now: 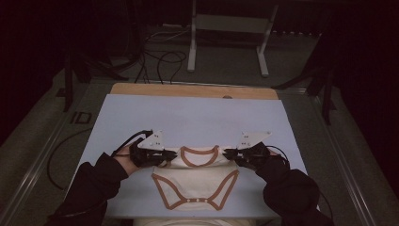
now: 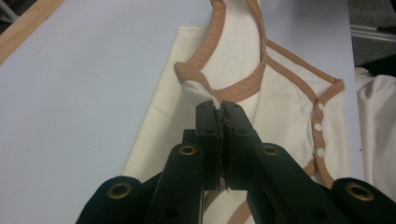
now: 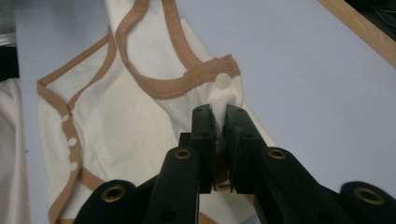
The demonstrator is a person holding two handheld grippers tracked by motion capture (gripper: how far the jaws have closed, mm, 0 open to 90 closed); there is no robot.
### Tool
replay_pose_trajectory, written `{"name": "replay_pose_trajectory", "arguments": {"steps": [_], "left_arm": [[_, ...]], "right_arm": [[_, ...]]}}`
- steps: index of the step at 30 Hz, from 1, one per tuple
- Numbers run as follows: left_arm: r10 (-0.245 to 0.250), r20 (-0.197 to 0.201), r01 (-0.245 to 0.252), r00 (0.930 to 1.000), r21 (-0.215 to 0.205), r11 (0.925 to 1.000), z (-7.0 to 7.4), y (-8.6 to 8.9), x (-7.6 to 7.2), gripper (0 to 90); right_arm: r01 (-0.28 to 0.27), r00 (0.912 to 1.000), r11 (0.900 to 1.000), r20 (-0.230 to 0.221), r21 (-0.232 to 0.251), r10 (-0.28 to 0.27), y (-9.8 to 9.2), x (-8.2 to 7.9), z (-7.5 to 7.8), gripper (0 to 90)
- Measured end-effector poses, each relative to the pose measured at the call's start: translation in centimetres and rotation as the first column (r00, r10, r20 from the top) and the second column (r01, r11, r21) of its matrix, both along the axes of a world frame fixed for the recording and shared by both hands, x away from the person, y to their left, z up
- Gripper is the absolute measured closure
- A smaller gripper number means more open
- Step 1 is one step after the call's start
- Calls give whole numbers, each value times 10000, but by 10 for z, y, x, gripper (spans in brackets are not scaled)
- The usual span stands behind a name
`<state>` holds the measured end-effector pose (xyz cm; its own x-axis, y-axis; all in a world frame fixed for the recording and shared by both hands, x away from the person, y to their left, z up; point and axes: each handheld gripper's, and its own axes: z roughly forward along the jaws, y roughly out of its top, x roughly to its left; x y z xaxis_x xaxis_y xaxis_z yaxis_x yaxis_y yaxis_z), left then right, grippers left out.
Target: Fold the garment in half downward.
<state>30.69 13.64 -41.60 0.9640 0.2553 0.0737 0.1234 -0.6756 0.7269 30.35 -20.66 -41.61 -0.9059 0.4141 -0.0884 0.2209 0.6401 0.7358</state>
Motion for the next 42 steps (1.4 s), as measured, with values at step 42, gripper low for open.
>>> {"name": "replay_pose_trajectory", "arguments": {"steps": [42], "left_arm": [[-914,-665,957,9936,643,9933,-56,-7,-56,861]], "right_arm": [[-848,9806,9964,-1769,72,848,-2,-53,-59,821]]}}
